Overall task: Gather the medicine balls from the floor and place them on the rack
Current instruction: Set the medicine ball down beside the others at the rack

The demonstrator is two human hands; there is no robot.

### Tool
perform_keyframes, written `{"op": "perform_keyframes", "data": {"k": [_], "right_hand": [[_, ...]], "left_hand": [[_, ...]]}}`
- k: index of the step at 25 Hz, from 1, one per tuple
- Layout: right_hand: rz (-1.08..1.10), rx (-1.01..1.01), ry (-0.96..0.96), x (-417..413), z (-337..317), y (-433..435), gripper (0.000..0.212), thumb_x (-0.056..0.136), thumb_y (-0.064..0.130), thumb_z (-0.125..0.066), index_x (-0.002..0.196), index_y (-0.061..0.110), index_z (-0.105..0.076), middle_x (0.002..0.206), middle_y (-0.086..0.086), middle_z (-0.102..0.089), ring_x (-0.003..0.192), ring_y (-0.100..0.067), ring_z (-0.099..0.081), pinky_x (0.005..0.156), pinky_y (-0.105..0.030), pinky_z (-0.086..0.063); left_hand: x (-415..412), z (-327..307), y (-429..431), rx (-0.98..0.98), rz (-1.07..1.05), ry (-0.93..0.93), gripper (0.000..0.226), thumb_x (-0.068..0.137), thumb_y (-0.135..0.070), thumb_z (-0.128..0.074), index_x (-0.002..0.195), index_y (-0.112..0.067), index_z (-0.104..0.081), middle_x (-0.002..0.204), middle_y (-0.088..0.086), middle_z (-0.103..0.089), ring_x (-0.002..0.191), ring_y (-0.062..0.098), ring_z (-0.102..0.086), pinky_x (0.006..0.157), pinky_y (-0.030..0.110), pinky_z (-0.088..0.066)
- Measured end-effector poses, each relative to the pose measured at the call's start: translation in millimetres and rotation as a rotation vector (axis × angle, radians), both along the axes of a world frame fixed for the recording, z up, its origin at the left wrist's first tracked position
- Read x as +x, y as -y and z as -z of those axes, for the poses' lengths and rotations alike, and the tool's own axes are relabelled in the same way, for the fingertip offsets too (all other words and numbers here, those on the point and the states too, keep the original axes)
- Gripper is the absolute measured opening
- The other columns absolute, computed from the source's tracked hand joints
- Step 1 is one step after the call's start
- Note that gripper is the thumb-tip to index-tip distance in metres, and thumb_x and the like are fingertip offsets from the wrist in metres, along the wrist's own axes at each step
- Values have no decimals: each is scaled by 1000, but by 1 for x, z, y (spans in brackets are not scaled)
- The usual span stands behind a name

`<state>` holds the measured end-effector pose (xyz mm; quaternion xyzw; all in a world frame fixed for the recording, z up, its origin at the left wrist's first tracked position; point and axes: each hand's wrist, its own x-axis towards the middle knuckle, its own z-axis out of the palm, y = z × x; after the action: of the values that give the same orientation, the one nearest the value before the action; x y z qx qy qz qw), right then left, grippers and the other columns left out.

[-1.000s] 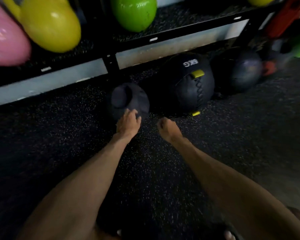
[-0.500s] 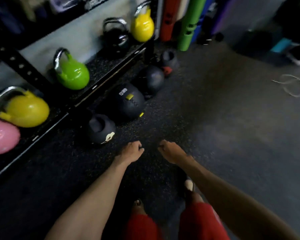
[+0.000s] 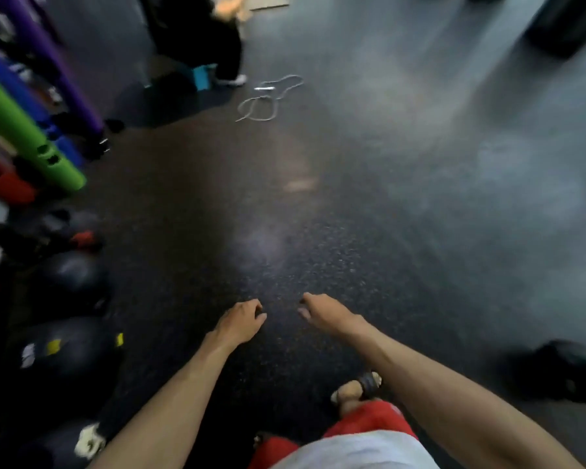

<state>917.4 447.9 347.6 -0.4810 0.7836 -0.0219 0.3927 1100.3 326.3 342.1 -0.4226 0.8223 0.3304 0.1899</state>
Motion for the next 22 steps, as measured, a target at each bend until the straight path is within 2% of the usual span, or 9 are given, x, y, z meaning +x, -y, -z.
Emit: {"op": "perform_keyframes", "data": {"k": [5,9,13,16,19,22], "right_hand": [[333,74,19,-108,1,-102,42,103,37,-44,139,14,-49,132,-14,-62,117,-33,-61,94,-43,-51],[522,99,67,-201,9,-183,41,104,36,-43,138,14,-49,131,-13,-62,116,-33,-61,94,-44,-51],[669,116,108,-279,7,-243,40,104,38,-43,136,15,-50,128,-11,-63,109,-31,-63,91,-45,-53],[799,121,122,-332,6,-285,38,103,39,-44,134,18,-52,123,-9,-66,103,-28,-65,88,-45,-55],[921,106,119,-379,9,-320,39,103,37,-45,137,18,-51,124,-8,-65,105,-28,-65,91,-46,-54],[1061,88,126,-432,15,-354,41,103,36,-46,139,16,-50,128,-10,-64,111,-29,-63,94,-45,-52]], "left_hand": [[-155,1,-47,20,334,55,27,101,-40,-52,118,-21,-60,114,1,-66,98,19,-64,86,39,-55],[-289,7,-90,60,557,71,30,102,-39,-50,122,-19,-59,115,1,-65,98,19,-63,87,39,-55],[-403,6,-144,77,703,64,29,103,-36,-49,121,-15,-59,106,2,-66,93,20,-63,85,39,-54],[-490,1,-190,55,822,40,29,103,-35,-50,120,-13,-60,104,4,-66,89,21,-62,77,36,-51],[-569,-1,-230,52,973,23,29,103,-34,-50,119,-12,-59,93,3,-65,78,20,-60,69,33,-47],[-652,7,-268,60,1090,28,28,102,-34,-51,119,-13,-59,106,8,-69,92,24,-66,79,37,-53]]}}
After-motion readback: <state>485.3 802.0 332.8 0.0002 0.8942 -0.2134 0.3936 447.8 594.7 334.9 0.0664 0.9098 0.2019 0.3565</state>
